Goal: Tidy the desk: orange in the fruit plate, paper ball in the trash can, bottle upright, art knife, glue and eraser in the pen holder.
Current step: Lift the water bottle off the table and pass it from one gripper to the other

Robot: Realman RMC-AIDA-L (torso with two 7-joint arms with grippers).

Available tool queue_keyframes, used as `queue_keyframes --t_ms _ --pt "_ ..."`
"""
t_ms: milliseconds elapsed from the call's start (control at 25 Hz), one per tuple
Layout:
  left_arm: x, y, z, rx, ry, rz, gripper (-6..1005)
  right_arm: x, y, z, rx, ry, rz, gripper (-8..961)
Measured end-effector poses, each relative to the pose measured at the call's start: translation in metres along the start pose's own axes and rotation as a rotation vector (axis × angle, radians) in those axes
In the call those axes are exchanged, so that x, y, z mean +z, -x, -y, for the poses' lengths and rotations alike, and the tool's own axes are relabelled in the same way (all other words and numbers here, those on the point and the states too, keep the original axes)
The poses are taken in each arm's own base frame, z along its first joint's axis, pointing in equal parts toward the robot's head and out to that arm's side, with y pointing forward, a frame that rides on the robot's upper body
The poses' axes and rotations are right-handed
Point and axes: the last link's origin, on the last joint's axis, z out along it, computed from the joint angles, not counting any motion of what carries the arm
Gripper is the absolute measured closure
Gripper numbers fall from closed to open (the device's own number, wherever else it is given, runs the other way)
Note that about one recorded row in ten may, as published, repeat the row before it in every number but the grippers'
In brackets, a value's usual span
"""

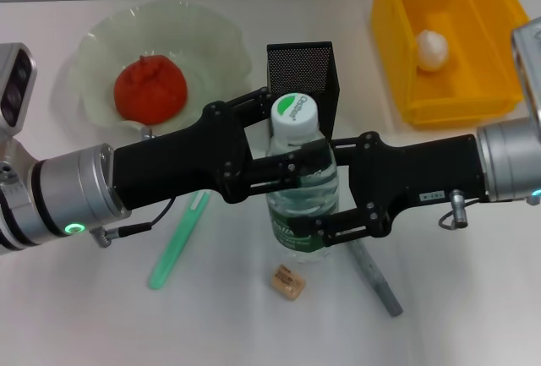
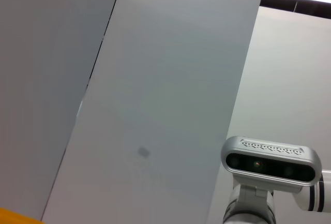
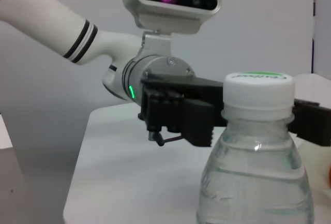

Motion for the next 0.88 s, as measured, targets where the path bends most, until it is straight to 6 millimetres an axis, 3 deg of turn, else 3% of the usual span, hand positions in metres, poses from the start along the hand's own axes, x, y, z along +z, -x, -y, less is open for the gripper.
queue_keyframes --t_ms 880 --pt "0.0017 0.0009 0.0046 0.002 -0.023 0.014 184 0.0053 0.0086 0.0063 -0.03 -0.013 -0.012 194"
